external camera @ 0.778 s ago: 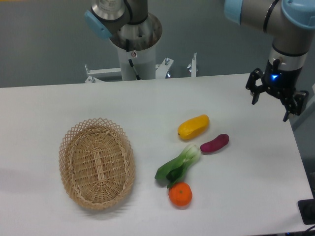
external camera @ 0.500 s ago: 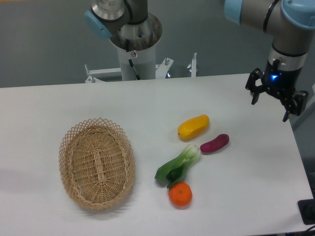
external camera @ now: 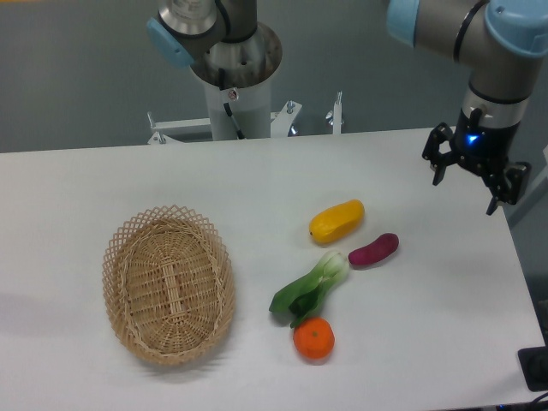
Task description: Pick up the green vegetable from the table
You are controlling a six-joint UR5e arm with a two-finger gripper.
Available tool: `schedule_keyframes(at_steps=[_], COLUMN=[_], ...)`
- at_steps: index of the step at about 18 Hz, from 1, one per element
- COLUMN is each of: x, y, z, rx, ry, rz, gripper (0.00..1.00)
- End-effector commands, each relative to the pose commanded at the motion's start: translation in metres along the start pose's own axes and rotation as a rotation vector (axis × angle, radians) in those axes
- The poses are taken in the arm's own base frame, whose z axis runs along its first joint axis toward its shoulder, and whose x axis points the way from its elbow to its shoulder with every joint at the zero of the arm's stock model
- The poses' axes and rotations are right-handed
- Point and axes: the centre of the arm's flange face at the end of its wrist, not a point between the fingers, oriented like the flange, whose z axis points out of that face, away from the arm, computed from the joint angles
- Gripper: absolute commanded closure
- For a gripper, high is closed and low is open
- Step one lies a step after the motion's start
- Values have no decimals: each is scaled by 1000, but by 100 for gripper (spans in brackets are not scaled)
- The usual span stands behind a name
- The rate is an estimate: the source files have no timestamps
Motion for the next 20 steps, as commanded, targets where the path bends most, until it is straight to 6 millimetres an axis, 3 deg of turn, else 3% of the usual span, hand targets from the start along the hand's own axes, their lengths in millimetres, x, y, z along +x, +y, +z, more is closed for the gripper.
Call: schedule_keyframes(at_steps=[9,15,20], x=[38,82,106], y=[-45,-86,-116], z=[63,123,150], rx=[5,9,8], ry=[54,65,99], rz=[-101,-156,-188], gripper=[0,0,0])
